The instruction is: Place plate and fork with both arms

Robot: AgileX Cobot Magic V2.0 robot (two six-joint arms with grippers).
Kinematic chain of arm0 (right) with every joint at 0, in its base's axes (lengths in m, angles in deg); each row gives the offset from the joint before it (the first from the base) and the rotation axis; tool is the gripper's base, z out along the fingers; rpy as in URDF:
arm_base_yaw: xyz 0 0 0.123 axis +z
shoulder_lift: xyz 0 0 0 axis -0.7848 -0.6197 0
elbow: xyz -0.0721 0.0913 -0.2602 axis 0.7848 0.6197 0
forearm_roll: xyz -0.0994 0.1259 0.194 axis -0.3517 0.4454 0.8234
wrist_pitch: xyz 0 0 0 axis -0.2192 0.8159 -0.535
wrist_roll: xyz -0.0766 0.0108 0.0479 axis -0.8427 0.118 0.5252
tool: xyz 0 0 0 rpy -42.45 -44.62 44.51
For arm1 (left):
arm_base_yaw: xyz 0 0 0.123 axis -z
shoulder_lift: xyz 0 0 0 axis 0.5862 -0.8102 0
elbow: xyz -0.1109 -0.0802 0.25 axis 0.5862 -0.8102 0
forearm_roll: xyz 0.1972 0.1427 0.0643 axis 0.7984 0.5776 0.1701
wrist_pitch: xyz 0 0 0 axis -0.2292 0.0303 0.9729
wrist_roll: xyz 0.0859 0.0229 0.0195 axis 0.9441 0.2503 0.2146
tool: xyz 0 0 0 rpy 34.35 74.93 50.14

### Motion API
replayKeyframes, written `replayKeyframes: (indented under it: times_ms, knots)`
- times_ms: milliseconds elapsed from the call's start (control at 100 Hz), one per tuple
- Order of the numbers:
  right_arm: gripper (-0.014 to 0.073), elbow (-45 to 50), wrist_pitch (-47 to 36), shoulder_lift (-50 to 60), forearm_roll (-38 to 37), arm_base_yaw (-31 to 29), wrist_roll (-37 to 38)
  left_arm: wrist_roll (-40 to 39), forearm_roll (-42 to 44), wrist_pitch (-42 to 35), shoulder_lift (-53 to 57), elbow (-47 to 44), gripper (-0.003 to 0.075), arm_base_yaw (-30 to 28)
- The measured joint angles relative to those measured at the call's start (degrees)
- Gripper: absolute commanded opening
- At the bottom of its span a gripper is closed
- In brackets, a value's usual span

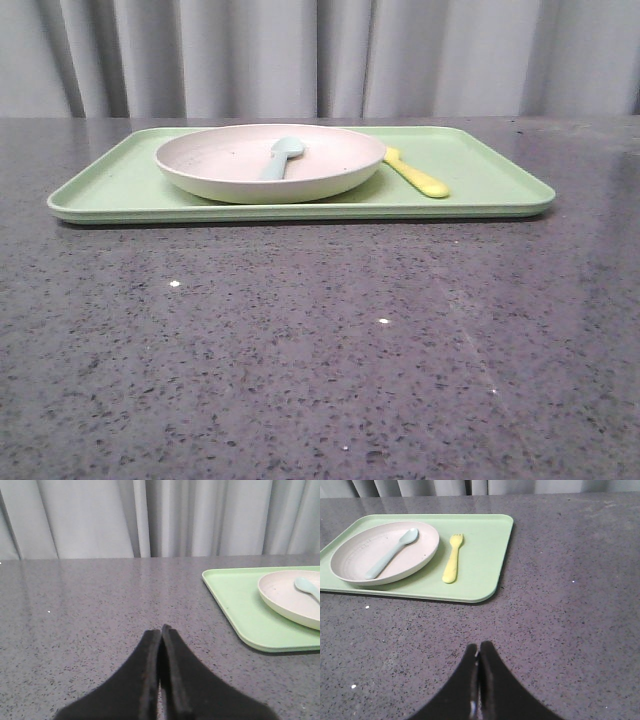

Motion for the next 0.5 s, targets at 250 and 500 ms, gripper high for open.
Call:
replayKeyframes:
  times_ms: [250,500]
  knots:
    - [-0.0067,0.0,0.1,0.0,0.0,0.0,0.0,0.0,0.0,-6.2,1.6,-8.9,-0.002,0.0]
    - [-0.0067,0.0,0.1,0.0,0.0,0.0,0.0,0.0,-0.2,-6.8,1.6,-8.9,-0.002,0.0]
